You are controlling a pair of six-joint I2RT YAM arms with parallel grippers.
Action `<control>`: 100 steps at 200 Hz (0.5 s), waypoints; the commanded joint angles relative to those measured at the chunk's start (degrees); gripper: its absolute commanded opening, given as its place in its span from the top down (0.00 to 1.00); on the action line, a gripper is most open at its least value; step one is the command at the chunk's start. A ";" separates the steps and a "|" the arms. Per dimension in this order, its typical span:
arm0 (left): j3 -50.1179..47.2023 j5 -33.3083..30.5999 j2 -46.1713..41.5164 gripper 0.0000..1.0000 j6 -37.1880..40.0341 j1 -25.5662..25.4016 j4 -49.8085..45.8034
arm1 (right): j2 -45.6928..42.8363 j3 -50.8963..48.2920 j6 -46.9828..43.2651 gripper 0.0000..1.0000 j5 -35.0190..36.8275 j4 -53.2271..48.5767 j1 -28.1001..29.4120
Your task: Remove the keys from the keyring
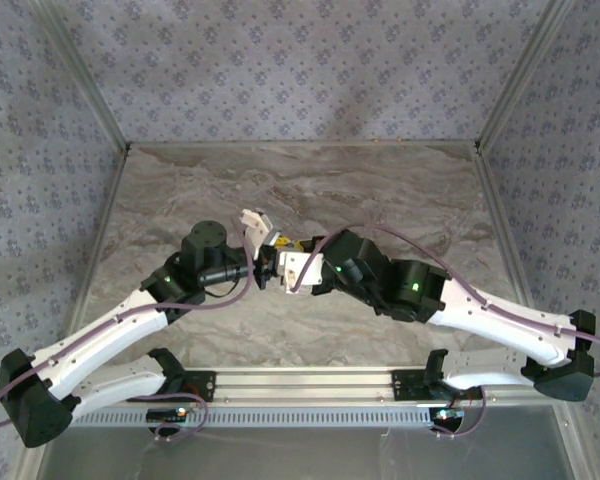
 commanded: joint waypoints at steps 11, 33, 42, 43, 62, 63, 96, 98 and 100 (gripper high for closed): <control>2.88 9.80 -1.06 0.67 0.48 -3.62 18.83 | 4.58 -0.74 1.90 1.00 -11.18 9.36 -0.59; 2.26 8.82 -1.71 0.57 0.74 -3.57 18.43 | 3.96 0.70 2.19 1.00 -11.59 9.89 -2.12; 1.96 8.40 -2.09 0.55 0.82 -3.56 18.20 | 3.66 1.44 2.13 1.00 -11.79 9.84 -2.60; 1.95 8.35 -2.15 0.54 0.78 -3.56 18.18 | 3.62 1.44 2.12 1.00 -11.79 9.86 -2.70; 1.36 7.67 -2.90 0.48 0.83 -3.60 17.96 | 2.93 1.84 2.24 1.00 -12.31 10.04 -3.50; 1.34 7.67 -2.91 0.48 0.83 -3.58 17.97 | 2.87 1.87 2.26 1.00 -12.36 10.05 -3.54; 1.05 7.67 -3.42 0.38 1.01 -3.55 17.06 | 2.11 2.67 2.55 1.00 -12.74 10.16 -4.70; 1.06 7.74 -3.45 0.38 1.01 -3.62 17.07 | 2.10 2.72 2.66 1.00 -12.76 10.15 -4.79; 1.06 7.80 -3.45 0.37 1.01 -3.57 17.00 | 2.06 2.76 2.70 1.00 -12.72 10.19 -4.85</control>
